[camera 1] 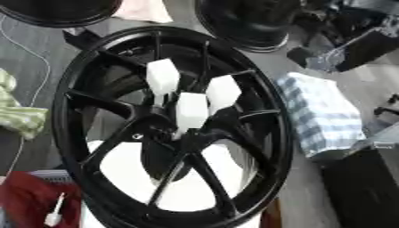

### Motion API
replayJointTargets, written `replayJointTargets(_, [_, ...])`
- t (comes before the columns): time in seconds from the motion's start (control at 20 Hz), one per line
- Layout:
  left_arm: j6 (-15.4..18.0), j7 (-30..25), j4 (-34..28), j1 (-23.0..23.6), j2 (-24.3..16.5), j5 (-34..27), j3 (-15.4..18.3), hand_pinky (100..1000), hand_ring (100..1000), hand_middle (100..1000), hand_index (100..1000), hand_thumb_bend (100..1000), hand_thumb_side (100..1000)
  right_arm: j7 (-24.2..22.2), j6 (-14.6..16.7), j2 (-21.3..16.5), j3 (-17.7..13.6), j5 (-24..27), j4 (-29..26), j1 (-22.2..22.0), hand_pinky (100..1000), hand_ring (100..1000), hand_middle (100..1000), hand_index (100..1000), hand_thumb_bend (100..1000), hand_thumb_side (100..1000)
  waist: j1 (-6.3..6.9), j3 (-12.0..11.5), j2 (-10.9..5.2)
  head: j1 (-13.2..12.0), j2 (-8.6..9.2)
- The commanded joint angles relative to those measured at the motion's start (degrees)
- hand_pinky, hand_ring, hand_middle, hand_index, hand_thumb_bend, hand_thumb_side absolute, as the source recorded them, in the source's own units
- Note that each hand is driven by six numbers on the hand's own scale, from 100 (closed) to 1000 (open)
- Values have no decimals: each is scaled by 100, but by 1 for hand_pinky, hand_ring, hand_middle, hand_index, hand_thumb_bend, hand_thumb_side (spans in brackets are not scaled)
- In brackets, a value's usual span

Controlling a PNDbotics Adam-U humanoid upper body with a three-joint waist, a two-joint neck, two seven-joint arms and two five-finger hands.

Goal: Pull the pin out of the wheel hub.

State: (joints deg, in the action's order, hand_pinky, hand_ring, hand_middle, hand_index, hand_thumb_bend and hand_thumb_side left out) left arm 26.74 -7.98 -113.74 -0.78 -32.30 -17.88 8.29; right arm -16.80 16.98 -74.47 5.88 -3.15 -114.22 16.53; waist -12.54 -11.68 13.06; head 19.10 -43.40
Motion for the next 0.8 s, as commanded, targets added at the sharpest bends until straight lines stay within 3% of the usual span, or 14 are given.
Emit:
replayJointTargets(0.05, [-39,-22,-86,-49,-143,33,-11,895,612,605,872,100,597,-279,-53,-238,156,64,-37,191,791,799,762,786,266,303,43,-10,-101,71,-65])
replayJointTargets(0.35, [-94,-37,-86,-63,-112,30,-15,896,610,603,871,100,599,-737,-300,-156,412,347,-37,470,785,815,778,790,361,262,38,-40,-83,145,-72])
replayJointTargets(0.8, [-123,-58,-86,-119,-86,-40,-34,897,610,603,870,100,599,-1175,-291,-4,739,673,-37,881,784,835,800,806,474,222,92,-65,-65,395,-72])
